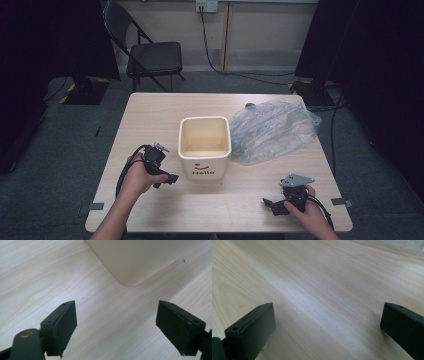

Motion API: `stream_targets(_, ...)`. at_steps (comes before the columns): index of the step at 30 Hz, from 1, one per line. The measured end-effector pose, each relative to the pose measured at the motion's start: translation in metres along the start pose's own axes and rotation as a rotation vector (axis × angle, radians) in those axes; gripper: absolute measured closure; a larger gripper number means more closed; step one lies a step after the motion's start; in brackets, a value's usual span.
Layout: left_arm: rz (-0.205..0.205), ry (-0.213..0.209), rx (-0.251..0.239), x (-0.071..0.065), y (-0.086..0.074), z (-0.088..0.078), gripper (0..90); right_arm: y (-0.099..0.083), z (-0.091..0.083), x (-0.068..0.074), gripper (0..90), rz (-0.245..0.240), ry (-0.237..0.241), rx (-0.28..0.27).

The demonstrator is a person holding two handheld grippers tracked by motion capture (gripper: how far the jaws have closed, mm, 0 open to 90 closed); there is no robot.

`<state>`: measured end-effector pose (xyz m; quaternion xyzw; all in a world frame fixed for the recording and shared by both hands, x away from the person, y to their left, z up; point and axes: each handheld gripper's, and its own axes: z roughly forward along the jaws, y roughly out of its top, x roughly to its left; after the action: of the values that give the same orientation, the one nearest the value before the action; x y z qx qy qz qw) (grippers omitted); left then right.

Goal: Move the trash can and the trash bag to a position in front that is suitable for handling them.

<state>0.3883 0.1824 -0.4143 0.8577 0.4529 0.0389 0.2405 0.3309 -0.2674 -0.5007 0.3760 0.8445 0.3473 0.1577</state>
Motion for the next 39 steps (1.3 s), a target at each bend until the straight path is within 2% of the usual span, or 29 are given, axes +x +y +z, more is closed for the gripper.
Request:
stream_targets(3,-0.019,-0.011,0.044,0.004,0.006,-0.003,17.2,0.000,0.000,0.000,0.0,0.000,0.000,0.000)
stream_targets(10,-0.090,-0.058,0.057,0.006,0.015,-0.011,17.2,0.000,0.000,0.000,0.0,0.002,0.000,-0.001)
stream_targets(22,-0.137,-0.009,0.070,0.017,0.036,-0.049,18.0,0.000,0.000,0.000,0.0,0.000,-0.001,-0.002)
stream_targets(23,-0.129,-0.006,0.069,0.017,0.039,-0.051,17.8,0.000,0.000,0.000,0.0,0.000,-0.001,-0.002)
stream_targets(25,-0.128,0.027,0.079,0.016,0.043,-0.055,16.1,0.000,0.000,0.000,0.0,-0.001,-0.001,-0.002)
stream_targets(27,-0.133,0.033,0.090,0.014,0.048,-0.059,16.8,0.000,0.000,0.000,0.0,-0.001,-0.001,-0.002)
stream_targets(30,-0.163,0.026,0.104,0.011,0.054,-0.063,16.8,0.000,0.000,0.000,0.0,-0.001,0.000,0.000)
stream_targets(31,-0.178,0.037,0.112,0.010,0.056,-0.065,16.9,0.000,0.000,0.000,0.0,-0.001,0.000,0.000)
stream_targets(32,-0.179,0.058,0.116,0.008,0.059,-0.065,17.2,0.000,0.000,0.000,0.0,-0.001,0.000,0.000)
stream_targets(33,-0.173,0.062,0.120,0.007,0.061,-0.066,17.5,0.000,0.000,0.000,0.0,-0.001,0.000,0.000)
stream_targets(37,-0.199,0.055,0.119,0.002,0.072,-0.065,19.2,0.000,0.000,0.000,0.0,-0.001,0.000,0.000)
stream_targets(38,-0.220,0.055,0.114,-0.001,0.076,-0.065,19.9,0.000,0.000,0.000,0.0,-0.001,0.000,0.000)
stream_targets(39,-0.225,0.053,0.111,-0.002,0.080,-0.066,20.8,0.000,0.000,0.000,0.0,-0.001,0.000,-0.001)
